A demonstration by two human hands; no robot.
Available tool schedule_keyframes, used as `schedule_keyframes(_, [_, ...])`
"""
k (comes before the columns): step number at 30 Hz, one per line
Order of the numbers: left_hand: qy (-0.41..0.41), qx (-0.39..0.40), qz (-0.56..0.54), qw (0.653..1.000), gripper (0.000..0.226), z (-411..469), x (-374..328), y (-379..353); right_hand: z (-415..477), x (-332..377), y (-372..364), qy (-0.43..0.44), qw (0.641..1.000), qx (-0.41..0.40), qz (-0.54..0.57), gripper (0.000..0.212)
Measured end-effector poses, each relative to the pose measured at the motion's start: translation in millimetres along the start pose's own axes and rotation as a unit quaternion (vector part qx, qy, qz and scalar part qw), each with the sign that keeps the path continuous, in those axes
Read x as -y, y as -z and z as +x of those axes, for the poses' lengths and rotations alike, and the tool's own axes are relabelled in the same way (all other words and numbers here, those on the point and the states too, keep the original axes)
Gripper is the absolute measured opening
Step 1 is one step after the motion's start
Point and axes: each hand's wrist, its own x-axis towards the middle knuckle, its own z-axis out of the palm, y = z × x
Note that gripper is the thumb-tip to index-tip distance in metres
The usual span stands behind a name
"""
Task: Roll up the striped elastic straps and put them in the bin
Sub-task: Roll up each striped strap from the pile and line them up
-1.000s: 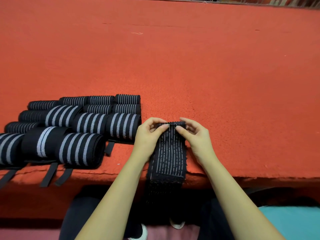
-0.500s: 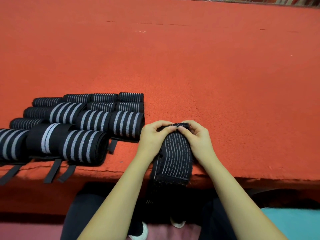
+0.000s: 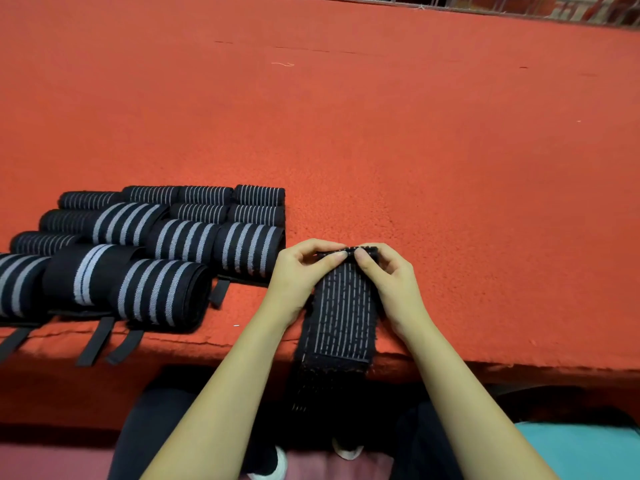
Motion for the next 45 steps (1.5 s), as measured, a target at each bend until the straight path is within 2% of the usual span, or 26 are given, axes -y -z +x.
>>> schedule_keyframes(5, [0.007, -0.003, 0.004, 1.0, 0.015, 1.6, 0.6, -0.3, 0.8, -0.6, 0.8, 0.008, 1.0, 0.011, -0.015, 0.012])
schedule_keyframes(7, [0.04, 0.002, -0.027, 0.999, 0.024, 2.3, 1.0, -0.7, -0.8, -0.4, 0.1, 0.013, 1.0, 0.021, -0.013, 0.017])
schedule_keyframes(9, [0.063, 0.009, -0.028, 0.998, 0.022, 2.9, 1.0, -1.6, -1.5, -1.3, 0.3, 0.006, 1.0, 0.023, -0.007, 0.022])
schedule_keyframes(14, [0.043, 0.002, 0.028, 0.999, 0.008, 4.2, 4.2, -1.6, 1.1, -0.9, -0.7, -0.058, 0.997, 0.01, 0.047, 0.025])
schedule_keyframes(18, [0.005, -0.007, 0.026, 1.0, 0.011, 2.8, 4.4, -0.2, 2.4, 0.0, 0.2, -0.103, 0.991, 0.034, 0.078, 0.021])
schedule_keyframes(29, [-0.013, 0.002, 0.034, 0.999, 0.017, 0.3, 1.4, 1.3, 2.3, 0.3, 1.9, -0.041, 0.997, 0.015, 0.059, 0.008])
schedule_keyframes(34, [0.003, 0.002, 0.038, 0.999, 0.012, 2.0, 0.9, -1.5, 0.4, -3.3, 2.2, -0.01, 0.999, 0.034, 0.028, 0.015])
schedule_keyframes(36, [0.026, -0.013, 0.089, 0.996, 0.015, 2.2, 2.5, -4.4, 0.2, -3.6, 2.4, 0.002, 0.999, 0.033, 0.018, 0.017])
schedule_keyframes(38, [0.027, -0.011, 0.143, 0.989, 0.018, 2.5, 5.1, -6.5, 1.7, -4.6, 2.1, -0.005, 0.999, 0.029, 0.023, 0.021])
schedule_keyframes(41, [0.017, -0.007, 0.154, 0.988, 0.01, 4.3, 3.0, -6.9, 2.0, -5.8, -2.2, -0.055, 0.996, 0.029, 0.07, 0.029])
schedule_keyframes(45, [0.006, -0.002, 0.142, 0.99, 0.006, 1.4, -3.5, -9.5, -0.1, -3.3, -8.9, -0.07, 0.995, 0.035, 0.061, 0.017])
